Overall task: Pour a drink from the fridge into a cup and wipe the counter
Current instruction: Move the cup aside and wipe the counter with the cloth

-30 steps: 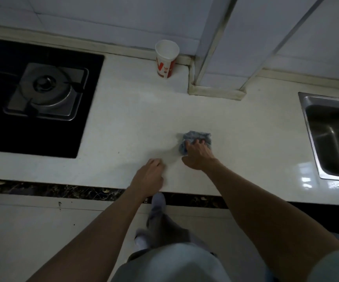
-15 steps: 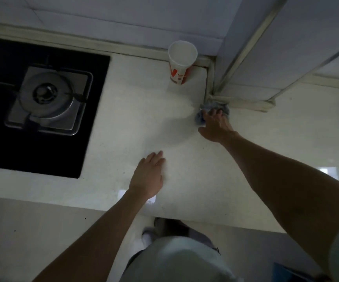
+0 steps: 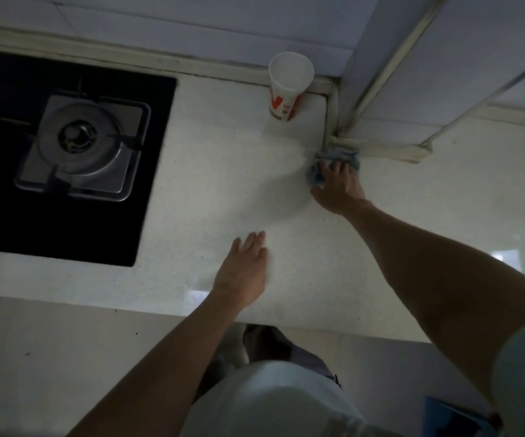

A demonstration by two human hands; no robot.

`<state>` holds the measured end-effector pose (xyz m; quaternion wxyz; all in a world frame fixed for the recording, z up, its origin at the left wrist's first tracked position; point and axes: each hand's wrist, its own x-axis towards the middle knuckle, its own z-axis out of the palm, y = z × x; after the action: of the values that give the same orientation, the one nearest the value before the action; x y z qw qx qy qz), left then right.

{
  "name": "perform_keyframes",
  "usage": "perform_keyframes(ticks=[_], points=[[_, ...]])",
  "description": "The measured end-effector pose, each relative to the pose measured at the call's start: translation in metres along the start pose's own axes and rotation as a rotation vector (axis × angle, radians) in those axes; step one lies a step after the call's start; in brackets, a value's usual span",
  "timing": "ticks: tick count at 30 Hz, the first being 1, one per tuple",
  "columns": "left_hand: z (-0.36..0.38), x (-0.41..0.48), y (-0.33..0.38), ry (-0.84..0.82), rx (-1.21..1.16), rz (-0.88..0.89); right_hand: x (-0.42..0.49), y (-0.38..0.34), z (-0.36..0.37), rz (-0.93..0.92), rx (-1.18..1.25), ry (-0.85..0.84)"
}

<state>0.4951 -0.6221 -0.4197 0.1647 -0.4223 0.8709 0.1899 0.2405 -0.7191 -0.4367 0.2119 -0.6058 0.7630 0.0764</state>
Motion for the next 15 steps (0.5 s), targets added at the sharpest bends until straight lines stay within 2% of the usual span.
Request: perform_keyframes(ticks=[9,15], points=[[0.038,-0.068,0.0,-0.008,0.004,0.138,-0.111,-0.03,0.047,-0.022,0.004,-0.038],[0.053,-0.097,-0.009,-0.009,-0.053,0.165,-0.192,-0.051,0.082,0.0,-0.026,-0.059]])
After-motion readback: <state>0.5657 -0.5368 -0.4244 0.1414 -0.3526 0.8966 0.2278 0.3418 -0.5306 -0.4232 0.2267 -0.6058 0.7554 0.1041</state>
